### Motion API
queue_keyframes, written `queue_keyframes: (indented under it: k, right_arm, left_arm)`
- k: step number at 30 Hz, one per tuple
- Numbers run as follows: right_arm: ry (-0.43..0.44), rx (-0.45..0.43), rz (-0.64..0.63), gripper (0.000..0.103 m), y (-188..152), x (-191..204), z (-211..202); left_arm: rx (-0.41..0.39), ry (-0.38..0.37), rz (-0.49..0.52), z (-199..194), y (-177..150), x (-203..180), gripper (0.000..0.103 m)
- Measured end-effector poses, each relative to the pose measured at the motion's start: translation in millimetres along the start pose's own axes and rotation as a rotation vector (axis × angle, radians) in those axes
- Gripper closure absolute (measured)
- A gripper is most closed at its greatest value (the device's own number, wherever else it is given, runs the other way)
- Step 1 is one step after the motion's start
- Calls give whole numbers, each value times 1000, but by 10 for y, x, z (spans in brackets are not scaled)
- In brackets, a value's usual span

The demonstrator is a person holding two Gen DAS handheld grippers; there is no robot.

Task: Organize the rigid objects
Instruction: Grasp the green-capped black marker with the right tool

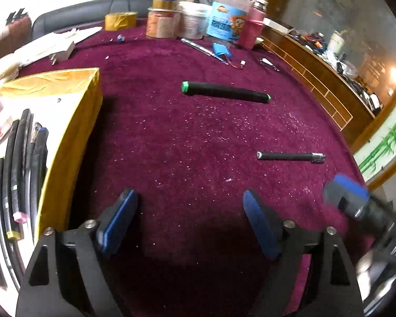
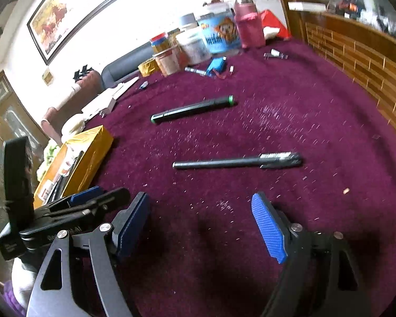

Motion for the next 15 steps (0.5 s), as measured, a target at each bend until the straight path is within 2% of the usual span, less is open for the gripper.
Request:
queue_keyframes:
  k: [1, 3, 6, 9, 12, 15]
  right_arm:
    - [-12, -5, -12, 28, 46, 16, -16]
    - [-60, -13, -42, 28, 211, 44, -5]
    - [-144, -19, -71, 28, 519, 57, 168]
    - [-223, 57, -106, 28, 767, 88, 571]
    - [-239, 92, -65, 28, 1057, 149, 936]
    - [-274, 113, -47, 28, 1305, 240, 1246]
  left_arm:
    - [-7, -1, 3, 3, -15, 2, 12]
    - [-14, -4, 29, 7, -29, -41, 0]
    - [14, -24, 75, 72, -39, -153, 0]
    - [52, 52, 139, 144, -60, -216, 0]
    - [77, 105, 183, 183, -88, -251, 0]
    - [65, 81, 164, 156, -84, -222, 0]
Point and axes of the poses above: each gripper's, at about its wrist camera, not at the fingertips, and z roughly the way its jaws point, x to its left, y to its top, the point moved 8 cm from there along z, roughly the way its jaws point, and after that the axes turned 9 degrees about z, right-handed, at the moved point
